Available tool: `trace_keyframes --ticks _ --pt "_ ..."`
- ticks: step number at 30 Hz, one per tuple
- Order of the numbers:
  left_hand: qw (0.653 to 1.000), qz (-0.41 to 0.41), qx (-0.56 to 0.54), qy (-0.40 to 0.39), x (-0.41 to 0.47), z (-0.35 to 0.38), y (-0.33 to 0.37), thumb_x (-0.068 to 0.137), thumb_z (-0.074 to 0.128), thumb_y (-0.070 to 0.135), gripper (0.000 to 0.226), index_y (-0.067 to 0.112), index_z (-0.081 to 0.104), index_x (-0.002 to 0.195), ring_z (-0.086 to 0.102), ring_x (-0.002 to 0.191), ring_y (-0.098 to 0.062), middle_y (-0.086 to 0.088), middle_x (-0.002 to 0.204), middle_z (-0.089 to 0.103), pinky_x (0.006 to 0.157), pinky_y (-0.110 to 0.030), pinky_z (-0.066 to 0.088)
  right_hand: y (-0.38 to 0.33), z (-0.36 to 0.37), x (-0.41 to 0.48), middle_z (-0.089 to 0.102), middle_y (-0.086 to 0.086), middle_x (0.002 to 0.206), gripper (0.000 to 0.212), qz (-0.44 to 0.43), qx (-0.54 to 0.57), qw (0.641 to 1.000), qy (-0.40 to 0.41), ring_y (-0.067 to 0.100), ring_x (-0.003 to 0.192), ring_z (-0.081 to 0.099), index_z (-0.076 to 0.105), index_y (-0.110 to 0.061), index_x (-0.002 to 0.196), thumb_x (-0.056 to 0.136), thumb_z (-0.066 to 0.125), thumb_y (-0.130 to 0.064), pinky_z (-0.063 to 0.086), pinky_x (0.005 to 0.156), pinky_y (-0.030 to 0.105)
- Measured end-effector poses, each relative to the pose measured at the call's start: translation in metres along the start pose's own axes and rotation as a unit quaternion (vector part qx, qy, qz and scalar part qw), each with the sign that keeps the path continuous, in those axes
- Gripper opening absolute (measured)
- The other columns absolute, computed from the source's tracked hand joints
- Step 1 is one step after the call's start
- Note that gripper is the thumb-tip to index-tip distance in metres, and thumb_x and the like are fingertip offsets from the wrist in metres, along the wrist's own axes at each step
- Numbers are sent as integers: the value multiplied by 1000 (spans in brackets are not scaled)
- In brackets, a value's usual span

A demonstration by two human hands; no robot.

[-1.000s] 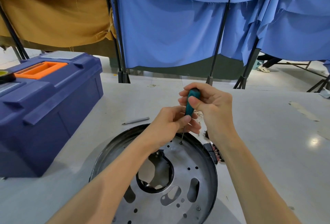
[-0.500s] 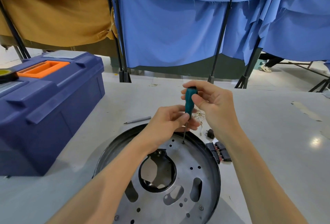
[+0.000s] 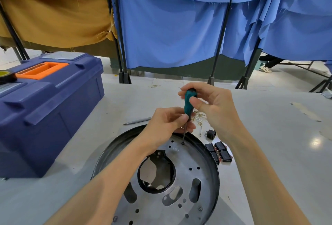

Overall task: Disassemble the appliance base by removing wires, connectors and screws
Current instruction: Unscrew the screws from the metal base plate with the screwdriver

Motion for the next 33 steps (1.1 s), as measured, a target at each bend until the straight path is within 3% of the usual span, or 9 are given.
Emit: trace_keyframes --ticks 3,5,8,13,18,21,26,29,33 --pt "1000 -1 20 19 1 -1 -1 93 60 9 11 11 70 97 73 84 -25 -8 82 75 81 -33 58 1 1 -2 63 -2 107 28 -1 -58 998 14 5 91 60 72 -29 100 75 80 -17 53 72 18" --pt "1000 -1 17 25 1 -1 -1 85 70 11 4 11 68 89 73 80 -25 -10 80 75 77 -32 58 0 2 -1 65 -1 102 33 -6 -61 998 24 5 84 59 72 -30 100 75 79 -10 54 75 21" --pt "998 11 34 51 1 -2 -2 70 83 19 29 9 58 80 73 74 -27 -10 76 73 72 -31 59 -1 2 -1 72 -1 96 44 0 -25 1000 17 3 80 64 72 -23 107 79 66 11 53 77 17" --pt "1000 4 7 2 0 0 2 92 61 12 20 17 64 111 72 81 -20 -7 81 73 76 -26 57 1 -1 0 71 3 99 38 10 -28 999 -11 10 89 68 70 -16 105 87 52 14 53 77 17" --pt "999 -6 26 22 2 -1 -1 88 67 15 10 10 71 95 73 81 -22 -8 80 75 74 -24 57 2 0 0 62 -3 109 25 2 -81 997 -5 4 93 60 69 -30 103 79 77 -24 52 70 17" --pt "999 -6 15 29 1 -2 0 79 74 20 14 12 71 89 73 81 -23 -9 82 75 73 -24 57 2 1 0 65 -2 100 34 -8 -80 997 20 7 86 60 70 -31 105 77 79 -16 51 75 17" --pt "999 -15 27 -21 1 1 -2 98 50 8 24 6 64 118 72 88 -18 -5 87 76 79 -22 55 1 -2 0 71 3 96 41 5 -30 1000 5 11 87 68 69 -18 109 85 58 13 58 76 24" --pt "999 -3 35 14 1 -1 -3 90 64 6 14 4 65 104 73 82 -22 -6 81 75 76 -25 56 -2 2 -1 67 0 104 23 1 -40 999 -8 8 94 64 69 -20 104 87 67 -5 55 76 21" --pt "998 5 65 26 2 -2 -3 76 80 11 26 9 63 95 73 78 -19 -1 77 73 76 -24 55 -2 9 -1 59 -1 104 32 -16 -94 995 12 7 88 58 69 -33 104 80 75 -13 49 78 17"
Point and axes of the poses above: each hand's wrist, its own x-axis towards the middle knuckle, its own z-axis out of the palm, y = z × x, the point moved 3 cm from there along x, towards the middle knuckle
